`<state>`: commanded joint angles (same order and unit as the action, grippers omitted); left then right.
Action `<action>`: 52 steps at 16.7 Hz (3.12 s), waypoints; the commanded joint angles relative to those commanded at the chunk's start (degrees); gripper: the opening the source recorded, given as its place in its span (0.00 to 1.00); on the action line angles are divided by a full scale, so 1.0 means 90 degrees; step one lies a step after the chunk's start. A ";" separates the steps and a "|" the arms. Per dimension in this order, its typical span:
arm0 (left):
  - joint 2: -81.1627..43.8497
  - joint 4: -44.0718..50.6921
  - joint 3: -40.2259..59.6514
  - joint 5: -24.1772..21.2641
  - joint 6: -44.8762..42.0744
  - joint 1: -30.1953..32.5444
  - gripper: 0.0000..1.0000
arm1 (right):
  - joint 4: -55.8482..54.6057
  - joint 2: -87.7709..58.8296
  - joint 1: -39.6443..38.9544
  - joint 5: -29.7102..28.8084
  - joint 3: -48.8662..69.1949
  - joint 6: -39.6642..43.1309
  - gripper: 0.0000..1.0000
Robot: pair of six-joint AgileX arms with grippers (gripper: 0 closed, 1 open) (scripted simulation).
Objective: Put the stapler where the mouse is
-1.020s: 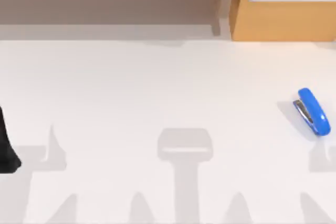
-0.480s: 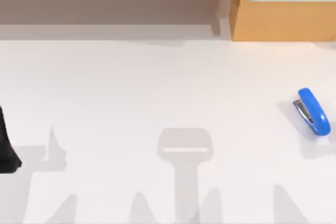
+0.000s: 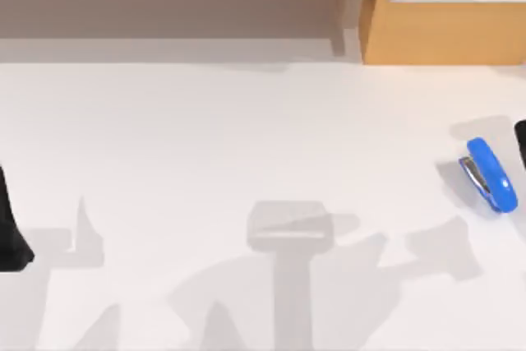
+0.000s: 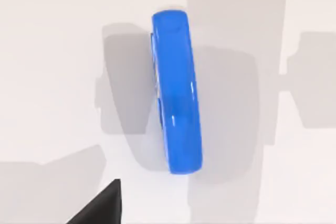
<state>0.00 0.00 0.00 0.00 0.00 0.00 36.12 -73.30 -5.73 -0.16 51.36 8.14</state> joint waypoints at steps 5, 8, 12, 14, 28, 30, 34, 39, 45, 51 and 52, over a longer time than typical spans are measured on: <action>0.0000 0.0000 0.0000 0.0000 0.0000 0.0000 1.00 | 0.1402 -0.2781 -0.0174 -0.0060 0.1929 0.0275 1.00; 0.0000 0.0000 0.0000 0.0000 0.0000 0.0000 1.00 | 0.1959 -0.3935 -0.0250 -0.0024 0.2829 0.0372 1.00; 0.0000 0.0000 0.0000 0.0000 0.0000 0.0000 1.00 | 0.2276 -0.4616 -0.0301 0.0040 0.3420 0.0434 1.00; 0.0000 0.0000 0.0000 0.0000 0.0000 0.0000 1.00 | 0.2280 -0.4624 -0.0301 0.0041 0.3428 0.0435 1.00; 0.0000 0.0000 0.0000 0.0000 0.0000 0.0000 1.00 | 0.1165 -0.5128 -0.0311 0.0037 0.2817 0.0418 1.00; 0.0000 0.0000 0.0000 0.0000 0.0000 0.0000 1.00 | 0.1165 -0.5128 -0.0311 0.0037 0.2817 0.0418 0.92; 0.0000 0.0000 0.0000 0.0000 0.0000 0.0000 1.00 | 0.1165 -0.5128 -0.0311 0.0037 0.2817 0.0418 0.62; 0.0000 0.0000 0.0000 0.0000 0.0000 0.0000 1.00 | 0.1165 -0.5128 -0.0311 0.0037 0.2817 0.0418 0.25; 0.0000 0.0000 0.0000 0.0000 0.0000 0.0000 1.00 | 0.1165 -0.5128 -0.0311 0.0037 0.2817 0.0418 0.00; 0.0000 0.0000 0.0000 0.0000 0.0000 0.0000 1.00 | 0.1199 -0.5032 -0.0300 0.0039 0.2847 0.0408 0.00; 0.0000 0.0000 0.0000 0.0000 0.0000 0.0000 1.00 | 0.1220 -0.5017 -0.0299 0.0039 0.2866 0.0408 0.00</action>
<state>0.00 0.00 0.00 0.00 0.00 0.00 47.10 -118.45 -8.42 0.19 77.15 11.82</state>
